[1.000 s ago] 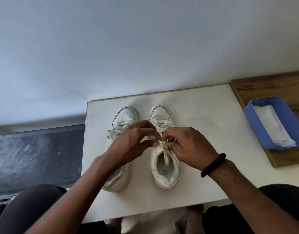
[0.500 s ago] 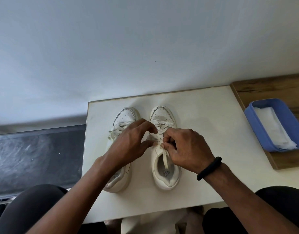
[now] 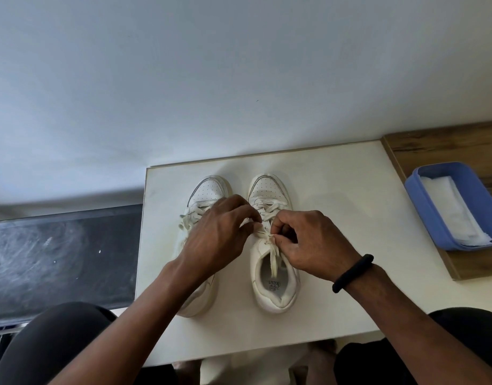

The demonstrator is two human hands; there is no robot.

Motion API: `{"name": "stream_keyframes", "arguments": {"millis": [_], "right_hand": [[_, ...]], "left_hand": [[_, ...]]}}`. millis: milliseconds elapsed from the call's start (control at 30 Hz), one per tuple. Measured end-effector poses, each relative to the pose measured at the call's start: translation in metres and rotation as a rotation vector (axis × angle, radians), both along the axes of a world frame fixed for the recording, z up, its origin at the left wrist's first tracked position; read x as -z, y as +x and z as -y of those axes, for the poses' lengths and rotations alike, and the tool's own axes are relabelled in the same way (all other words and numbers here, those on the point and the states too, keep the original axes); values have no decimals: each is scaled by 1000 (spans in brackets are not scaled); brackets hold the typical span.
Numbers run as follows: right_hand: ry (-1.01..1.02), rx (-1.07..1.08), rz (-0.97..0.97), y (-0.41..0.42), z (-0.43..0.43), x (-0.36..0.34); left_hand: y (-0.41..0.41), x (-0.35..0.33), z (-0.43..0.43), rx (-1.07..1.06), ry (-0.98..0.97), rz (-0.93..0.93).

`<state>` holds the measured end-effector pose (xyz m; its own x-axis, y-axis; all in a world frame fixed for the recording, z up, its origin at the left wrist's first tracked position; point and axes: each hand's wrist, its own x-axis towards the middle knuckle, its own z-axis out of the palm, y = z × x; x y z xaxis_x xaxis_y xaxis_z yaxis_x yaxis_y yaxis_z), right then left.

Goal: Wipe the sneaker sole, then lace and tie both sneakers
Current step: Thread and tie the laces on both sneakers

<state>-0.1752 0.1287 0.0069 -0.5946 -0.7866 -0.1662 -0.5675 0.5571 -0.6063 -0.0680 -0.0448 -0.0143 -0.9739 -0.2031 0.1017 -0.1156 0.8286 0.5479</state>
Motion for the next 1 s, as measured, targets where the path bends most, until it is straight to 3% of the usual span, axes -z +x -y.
{"name": "stream_keyframes", "arguments": {"millis": [100,267,500,1000], "right_hand": [[-1,-4,-6,1,0,1],[2,-2,-19,1,1,2],[8,0,-6,1,1,3],[58,26,-140,9,3,0]], "left_hand": [[0,-3,-2,-16,18,-51],[0,0,2,60,30,56],[-1,-1,0,7,44,134],[0,-1,5,78,100,96]]}}
